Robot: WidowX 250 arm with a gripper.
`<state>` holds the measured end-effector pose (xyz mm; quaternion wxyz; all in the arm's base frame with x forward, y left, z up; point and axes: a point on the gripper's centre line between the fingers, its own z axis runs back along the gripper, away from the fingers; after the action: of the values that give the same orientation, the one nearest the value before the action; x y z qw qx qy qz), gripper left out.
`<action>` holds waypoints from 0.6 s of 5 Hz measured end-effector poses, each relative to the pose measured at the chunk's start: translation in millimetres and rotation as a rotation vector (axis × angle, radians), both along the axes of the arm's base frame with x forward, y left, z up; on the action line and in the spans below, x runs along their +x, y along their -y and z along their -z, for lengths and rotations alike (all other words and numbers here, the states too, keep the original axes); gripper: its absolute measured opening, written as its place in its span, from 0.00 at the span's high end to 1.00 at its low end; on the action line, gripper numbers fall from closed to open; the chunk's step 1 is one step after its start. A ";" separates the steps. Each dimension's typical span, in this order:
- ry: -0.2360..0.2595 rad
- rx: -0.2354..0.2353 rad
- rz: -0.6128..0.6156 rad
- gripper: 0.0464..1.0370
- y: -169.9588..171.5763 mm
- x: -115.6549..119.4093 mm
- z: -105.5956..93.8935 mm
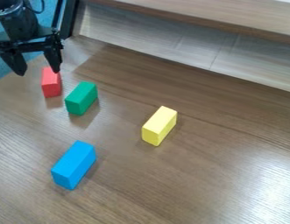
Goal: Move green block to the right side of table
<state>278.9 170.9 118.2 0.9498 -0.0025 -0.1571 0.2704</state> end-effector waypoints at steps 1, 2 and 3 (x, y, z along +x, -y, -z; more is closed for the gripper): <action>-0.021 -0.018 -0.003 0.04 0.3 0.3 9.0; -0.030 -0.035 0.002 0.04 3.5 9.3 17.4; -0.042 -0.049 0.003 0.04 6.4 23.8 26.7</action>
<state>302.7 164.6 91.5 0.9530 -0.0204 -0.1306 0.2725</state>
